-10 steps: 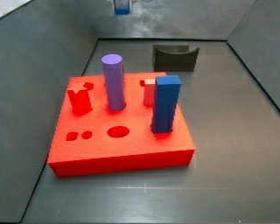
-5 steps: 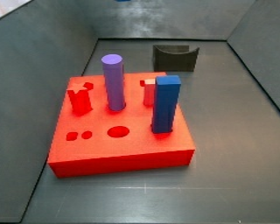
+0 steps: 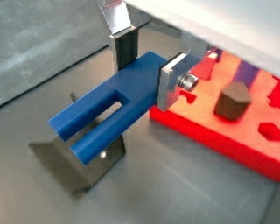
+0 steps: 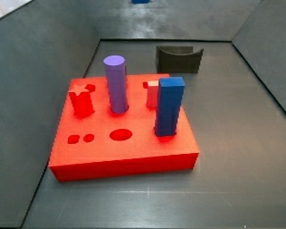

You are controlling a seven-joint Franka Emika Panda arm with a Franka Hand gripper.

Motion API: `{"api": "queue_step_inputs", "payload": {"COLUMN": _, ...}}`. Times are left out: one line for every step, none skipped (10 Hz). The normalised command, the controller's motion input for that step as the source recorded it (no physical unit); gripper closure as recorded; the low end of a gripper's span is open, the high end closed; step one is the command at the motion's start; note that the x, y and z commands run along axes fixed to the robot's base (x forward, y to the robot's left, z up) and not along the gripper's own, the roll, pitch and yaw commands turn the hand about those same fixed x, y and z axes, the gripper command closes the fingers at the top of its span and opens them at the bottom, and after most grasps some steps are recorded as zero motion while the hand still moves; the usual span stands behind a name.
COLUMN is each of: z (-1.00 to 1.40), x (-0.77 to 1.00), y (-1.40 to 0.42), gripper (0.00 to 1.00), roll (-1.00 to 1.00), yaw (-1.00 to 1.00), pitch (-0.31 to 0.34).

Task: Pick up the square-circle object. Move up. Rotate the square-circle object. Place the square-circle object on the fixture. Regrasp the square-circle object. Move to above the board. Insert the square-circle object.
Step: Place the square-circle object on the fixture.

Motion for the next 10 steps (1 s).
{"api": "queue_step_inputs", "payload": {"z": 0.04, "x": 1.0, "y": -0.4, "gripper": 1.0, "roll": 0.0, "yaw": 0.03, "pitch": 0.076}}
{"api": "queue_step_inputs", "payload": {"z": 0.03, "x": 1.0, "y": -0.3, "gripper": 1.0, "roll": 0.0, "yaw": 0.03, "pitch": 0.098}}
{"api": "queue_step_inputs", "payload": {"z": 0.03, "x": 1.0, "y": -0.23, "gripper": 1.0, "roll": 0.0, "yaw": 0.03, "pitch": 0.118}}
{"api": "queue_step_inputs", "payload": {"z": 0.02, "x": 0.93, "y": -0.17, "gripper": 1.0, "roll": 0.0, "yaw": 0.03, "pitch": 0.132}}
{"api": "queue_step_inputs", "payload": {"z": 0.02, "x": 0.83, "y": -0.1, "gripper": 1.0, "roll": 0.0, "yaw": 0.04, "pitch": 0.141}}
{"api": "queue_step_inputs", "payload": {"z": 0.01, "x": 0.73, "y": -0.07, "gripper": 1.0, "roll": 0.01, "yaw": 0.03, "pitch": 0.151}}
{"api": "queue_step_inputs", "payload": {"z": 0.01, "x": 0.6, "y": -0.05, "gripper": 1.0, "roll": 0.01, "yaw": 0.04, "pitch": 0.149}}
{"api": "queue_step_inputs", "payload": {"z": 0.01, "x": 0.51, "y": -0.03, "gripper": 1.0, "roll": 0.01, "yaw": 0.04, "pitch": 0.147}}
{"api": "queue_step_inputs", "payload": {"z": -0.28, "x": 0.9, "y": 1.0, "gripper": 1.0, "roll": -1.0, "yaw": 0.04, "pitch": 0.137}}
{"api": "queue_step_inputs", "payload": {"z": -0.26, "x": 0.77, "y": 0.95, "gripper": 1.0, "roll": -1.0, "yaw": 0.02, "pitch": 0.138}}
